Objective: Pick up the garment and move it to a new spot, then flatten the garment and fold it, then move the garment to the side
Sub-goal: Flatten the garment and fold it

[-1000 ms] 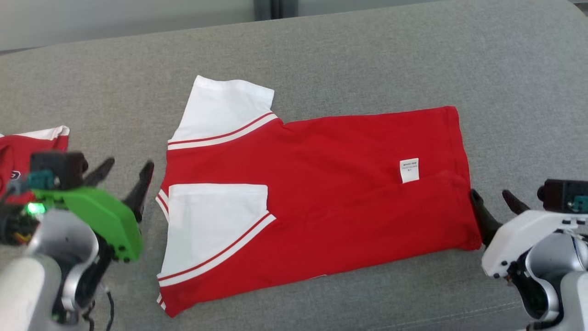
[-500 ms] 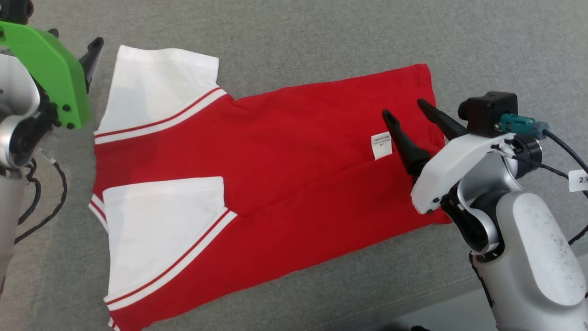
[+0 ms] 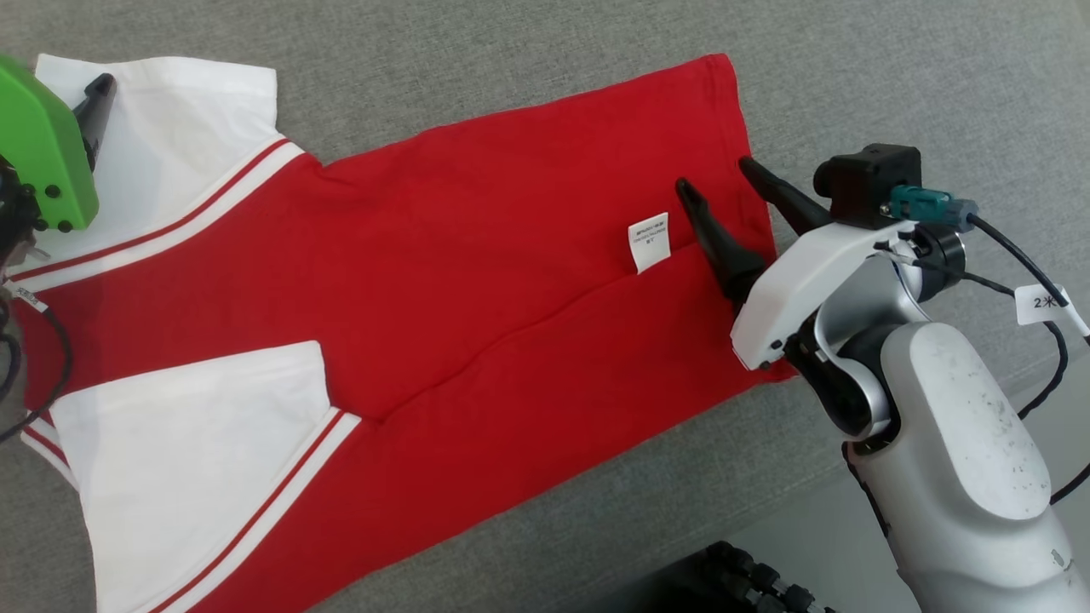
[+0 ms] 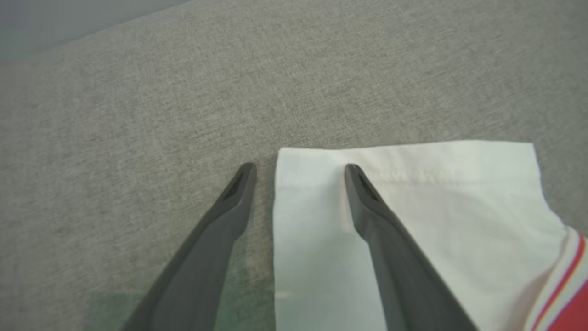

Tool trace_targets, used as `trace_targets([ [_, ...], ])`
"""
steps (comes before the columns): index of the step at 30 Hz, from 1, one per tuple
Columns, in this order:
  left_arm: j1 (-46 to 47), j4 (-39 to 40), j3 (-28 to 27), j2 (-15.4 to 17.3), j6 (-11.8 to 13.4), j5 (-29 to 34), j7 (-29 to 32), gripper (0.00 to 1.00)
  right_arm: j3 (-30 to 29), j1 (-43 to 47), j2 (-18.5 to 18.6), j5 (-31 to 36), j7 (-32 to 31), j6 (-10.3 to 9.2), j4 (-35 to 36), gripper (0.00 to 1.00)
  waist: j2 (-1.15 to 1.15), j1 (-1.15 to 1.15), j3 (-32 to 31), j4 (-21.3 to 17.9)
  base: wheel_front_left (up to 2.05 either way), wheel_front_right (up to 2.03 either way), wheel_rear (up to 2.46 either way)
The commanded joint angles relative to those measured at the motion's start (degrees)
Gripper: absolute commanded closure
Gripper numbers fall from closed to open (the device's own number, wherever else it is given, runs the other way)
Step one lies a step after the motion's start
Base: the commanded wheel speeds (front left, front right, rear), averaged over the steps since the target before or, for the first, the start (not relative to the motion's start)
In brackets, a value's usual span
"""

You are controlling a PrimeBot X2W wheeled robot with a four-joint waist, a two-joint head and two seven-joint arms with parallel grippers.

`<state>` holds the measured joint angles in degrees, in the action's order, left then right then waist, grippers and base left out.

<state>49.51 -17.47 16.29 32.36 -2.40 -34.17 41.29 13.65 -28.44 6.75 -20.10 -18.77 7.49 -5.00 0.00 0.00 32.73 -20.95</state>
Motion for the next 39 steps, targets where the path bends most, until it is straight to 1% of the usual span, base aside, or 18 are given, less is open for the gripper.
trace_targets([
  [1, -1.0, -0.2, -0.1, 1.0, 0.5, 0.8, 0.2, 0.00, 0.1, -1.1, 0.1, -0.1, 0.4, 0.00, -0.3, 0.00, 0.00, 0.00, 0.7, -0.7, 0.00, 0.00, 0.00],
  [3, -1.5, -0.3, 0.2, 1.0, 1.1, 0.9, 0.9, 0.00, 0.3, -1.7, 0.1, -0.1, 0.8, 0.00, -0.7, 0.00, 0.00, 0.00, 0.7, -0.8, 0.00, 0.00, 0.00],
  [4, -1.7, -0.2, 0.2, 1.1, 1.3, 0.9, 1.2, 0.09, 0.4, -1.9, 0.1, -0.2, 0.8, 0.00, -0.8, 0.00, 0.00, 0.00, 0.7, -0.8, 0.00, 0.00, 0.00],
  [5, -1.7, 0.0, 0.0, 1.1, 1.5, 0.7, 1.2, 0.60, 0.4, -2.3, 0.1, -0.4, 0.9, 0.00, -1.0, 0.00, 0.00, 0.00, 0.7, -0.7, 0.00, 0.00, 0.00],
  [6, -1.6, 0.1, 0.0, 1.2, 1.5, 0.6, 1.1, 0.78, 0.3, -2.7, 0.4, -0.3, 0.9, 0.00, -1.2, 0.00, 0.00, 0.00, 0.7, -0.6, 0.00, 0.00, 0.00],
  [7, -1.6, 0.4, 0.1, 1.0, 1.5, 0.5, 1.0, 1.00, 0.1, -3.1, 0.7, -0.2, 1.1, 0.00, -1.5, 0.00, 0.00, 0.00, 0.5, -0.3, 0.00, 0.00, 0.00],
  [13, -0.9, 2.4, 0.7, -0.4, 0.6, -0.1, -0.5, 1.00, -1.3, -7.3, 3.9, 1.1, -1.4, 0.00, -4.2, 0.00, 0.00, 0.00, -1.5, 2.5, 0.00, 0.00, 0.00],
  [19, -0.2, 4.9, 1.5, -3.2, -0.3, -1.6, -2.5, 1.00, -2.7, -13.5, 7.3, 2.2, -6.6, 0.00, -10.5, 0.00, 0.00, 0.00, -3.2, 6.8, 0.00, 0.00, 0.00],
  [24, -0.7, 7.8, 2.5, -5.2, -1.4, -2.9, -3.8, 1.00, -1.0, -17.4, 9.6, 3.4, -10.6, -0.01, -16.7, 0.00, 0.00, 0.00, -3.5, 10.3, 0.00, 0.00, 0.00],
  [29, -1.9, 11.1, 3.4, -5.9, -2.2, -3.5, -4.7, 1.00, 0.0, -19.3, 10.5, 1.6, -14.0, -0.02, -21.5, 0.00, 0.00, 0.00, -3.6, 12.5, 0.00, 0.00, 0.00],
  [30, -2.1, 11.8, 3.6, -6.1, -2.3, -3.6, -4.9, 1.00, 0.3, -19.8, 11.0, 1.9, -14.6, -0.02, -22.5, 0.07, 0.00, 0.00, -3.6, 12.9, 0.00, 0.00, 0.00],
  [31, -2.3, 12.4, 3.8, -6.4, -2.4, -3.6, -5.1, 1.00, 0.6, -20.0, 11.4, 2.1, -15.3, -0.02, -23.5, 0.40, 0.00, 0.00, -3.7, 13.2, 0.00, 0.00, 0.00],
  [32, -2.6, 13.0, 4.1, -6.5, -2.5, -3.8, -5.2, 1.00, 1.1, -20.0, 11.5, 2.0, -15.9, -0.02, -24.2, 0.55, 0.00, 0.00, -3.8, 13.5, 0.00, 0.00, 0.00],
  [33, -2.8, 13.4, 4.3, -6.6, -2.6, -3.8, -5.3, 1.00, 1.0, -20.0, 11.6, 1.8, -16.2, -0.02, -24.8, 0.63, 0.00, 0.00, -4.0, 13.8, 0.00, 0.00, 0.00],
  [34, -3.1, 13.9, 4.5, -6.8, -2.6, -3.8, -5.5, 1.00, 1.0, -20.2, 11.8, 1.6, -16.3, -0.03, -25.2, 0.85, 0.00, 0.00, -4.1, 14.0, 0.00, 0.00, 0.00],
  [35, -3.2, 14.3, 4.6, -6.8, -2.6, -3.9, -5.6, 1.00, 0.9, -20.5, 12.0, 1.9, -16.3, -0.04, -25.5, 1.00, 0.00, 0.00, -4.3, 14.2, 0.00, 0.00, 0.00],
  [39, -3.5, 15.1, 4.9, -7.1, -2.8, -4.1, -6.4, 1.00, 0.5, -21.4, 12.1, 2.9, -14.4, -0.05, -26.3, 1.00, 0.00, 0.00, -5.0, 14.7, 0.00, 0.00, 0.00],
])
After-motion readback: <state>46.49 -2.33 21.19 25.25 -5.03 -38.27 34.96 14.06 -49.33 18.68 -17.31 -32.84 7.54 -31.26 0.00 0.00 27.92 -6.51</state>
